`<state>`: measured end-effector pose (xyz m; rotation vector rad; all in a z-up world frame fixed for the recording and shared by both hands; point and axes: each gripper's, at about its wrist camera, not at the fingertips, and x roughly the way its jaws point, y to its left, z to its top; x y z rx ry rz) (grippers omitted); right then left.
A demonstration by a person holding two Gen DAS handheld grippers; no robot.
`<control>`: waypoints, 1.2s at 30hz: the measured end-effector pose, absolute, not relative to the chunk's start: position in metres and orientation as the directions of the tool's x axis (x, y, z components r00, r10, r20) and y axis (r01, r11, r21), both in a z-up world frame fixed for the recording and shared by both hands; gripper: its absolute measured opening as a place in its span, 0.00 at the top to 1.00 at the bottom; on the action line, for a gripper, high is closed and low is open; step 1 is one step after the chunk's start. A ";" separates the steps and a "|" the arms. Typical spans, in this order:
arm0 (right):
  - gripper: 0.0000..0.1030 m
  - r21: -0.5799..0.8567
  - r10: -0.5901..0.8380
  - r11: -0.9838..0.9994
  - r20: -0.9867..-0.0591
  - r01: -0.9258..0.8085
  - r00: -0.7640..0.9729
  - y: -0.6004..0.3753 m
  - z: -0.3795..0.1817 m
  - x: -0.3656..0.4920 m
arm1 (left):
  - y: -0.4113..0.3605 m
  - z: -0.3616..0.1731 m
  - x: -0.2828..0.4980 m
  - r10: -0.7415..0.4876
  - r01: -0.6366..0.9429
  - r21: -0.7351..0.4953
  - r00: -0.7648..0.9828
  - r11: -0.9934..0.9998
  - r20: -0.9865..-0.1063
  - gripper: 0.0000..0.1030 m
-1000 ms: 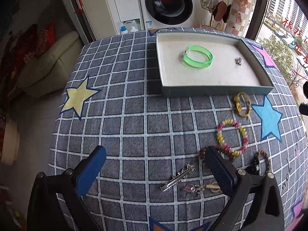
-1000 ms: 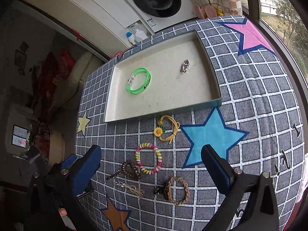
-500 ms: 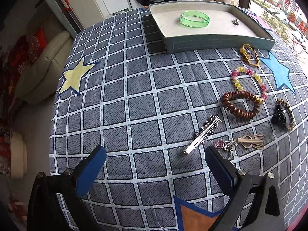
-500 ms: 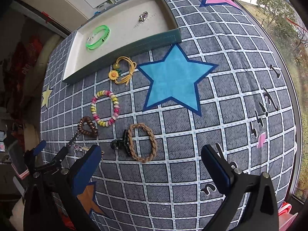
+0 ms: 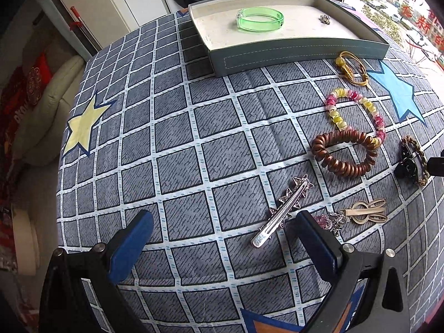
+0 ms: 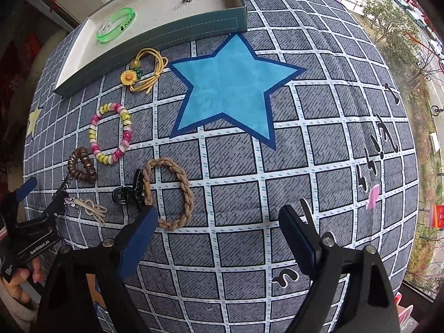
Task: Organize jewelry
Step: 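Grasp the silver hair clip with the left tool while the right grasps the braided bracelet, then lift both items, carry them into the tray and open both tools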
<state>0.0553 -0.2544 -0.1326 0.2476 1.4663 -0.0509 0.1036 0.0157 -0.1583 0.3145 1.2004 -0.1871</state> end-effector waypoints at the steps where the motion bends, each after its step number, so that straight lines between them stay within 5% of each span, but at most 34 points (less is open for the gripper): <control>1: 0.18 0.127 0.109 0.976 -0.988 0.179 0.107 -0.253 -0.135 0.056 | 0.015 -0.158 0.105 0.022 0.309 0.140 0.356 0.941 -0.934 0.00; 8: 0.27 0.035 0.022 0.994 -0.992 0.104 0.123 -0.231 -0.140 0.059 | 0.003 -0.155 0.109 -0.009 0.343 0.126 0.366 0.931 -0.931 0.06; 14: 0.42 -0.017 -0.024 0.999 -0.990 0.046 0.140 -0.207 -0.143 0.059 | -0.011 -0.151 0.111 -0.087 0.392 0.056 0.338 0.918 -0.937 0.44; 15: 0.48 -0.018 -0.024 0.999 -0.990 0.040 0.142 -0.202 -0.144 0.059 | -0.015 -0.149 0.106 -0.105 0.401 0.040 0.332 0.915 -0.938 0.59; 17: 0.62 -0.021 -0.025 0.999 -0.989 0.028 0.147 -0.193 -0.142 0.056 | -0.020 -0.149 0.105 -0.116 0.414 0.029 0.321 0.910 -0.940 0.71; 21: 0.92 -0.006 -0.013 0.999 -0.988 0.047 0.152 -0.194 -0.140 0.057 | -0.020 -0.149 0.105 -0.142 0.397 -0.014 0.296 0.918 -0.945 0.71; 26: 0.93 0.082 0.055 0.986 -0.982 0.148 0.180 -0.221 -0.127 0.055 | -0.004 -0.143 0.102 -0.167 0.333 -0.065 0.290 0.941 -0.942 0.72; 28: 0.93 0.110 0.078 0.981 -0.978 0.161 0.196 -0.227 -0.121 0.054 | 0.002 -0.140 0.102 -0.184 0.306 -0.092 0.287 0.948 -0.940 0.82; 36: 0.93 0.182 0.136 0.967 -0.961 0.180 0.240 -0.250 -0.101 0.063 | 0.011 -0.131 0.104 -0.198 0.273 -0.115 0.300 0.955 -0.933 0.83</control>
